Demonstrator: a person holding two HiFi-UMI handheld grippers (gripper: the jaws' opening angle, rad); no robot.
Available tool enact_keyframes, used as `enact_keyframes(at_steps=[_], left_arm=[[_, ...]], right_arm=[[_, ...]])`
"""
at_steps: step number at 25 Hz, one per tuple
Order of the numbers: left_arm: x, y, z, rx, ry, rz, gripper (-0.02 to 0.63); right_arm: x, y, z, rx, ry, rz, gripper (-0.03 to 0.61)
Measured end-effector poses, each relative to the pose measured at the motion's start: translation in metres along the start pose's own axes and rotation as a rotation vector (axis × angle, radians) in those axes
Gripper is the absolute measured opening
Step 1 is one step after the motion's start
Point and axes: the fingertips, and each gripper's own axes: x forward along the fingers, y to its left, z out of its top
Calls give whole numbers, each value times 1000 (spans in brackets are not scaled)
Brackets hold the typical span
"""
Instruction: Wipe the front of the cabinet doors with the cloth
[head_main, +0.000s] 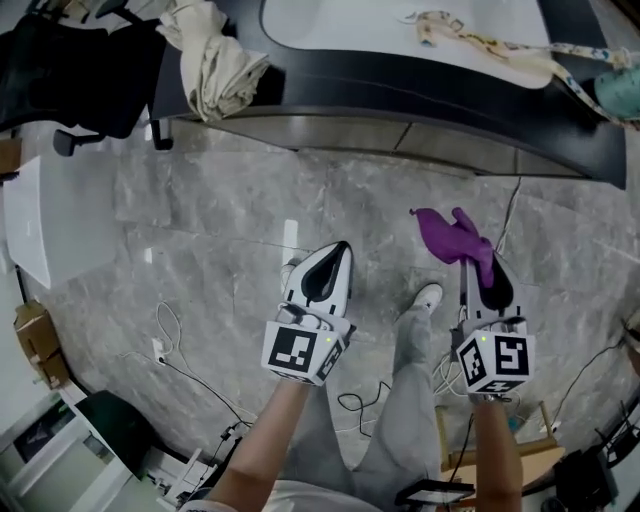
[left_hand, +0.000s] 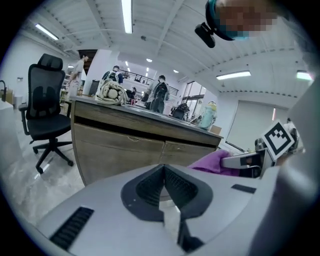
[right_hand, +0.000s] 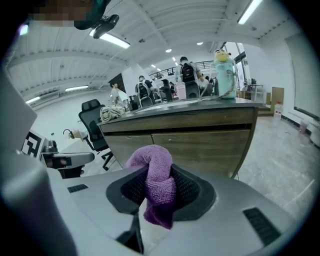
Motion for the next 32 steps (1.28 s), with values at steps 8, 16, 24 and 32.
enact_keyframes(at_steps=[8, 16, 24, 32], left_arm=[[-73, 134, 51, 45, -28, -122, 6], [-92, 252, 55, 55, -34, -24, 6], [-93, 286, 51, -18, -88, 38, 6], [-99, 268, 58, -20, -93, -10, 6]], right_arm=[[90, 175, 0, 78, -13, 11, 118], [164, 330, 40, -116, -26, 160, 118], [203, 358, 41, -47, -17, 167, 118], [229, 365, 61, -17, -42, 139, 118]])
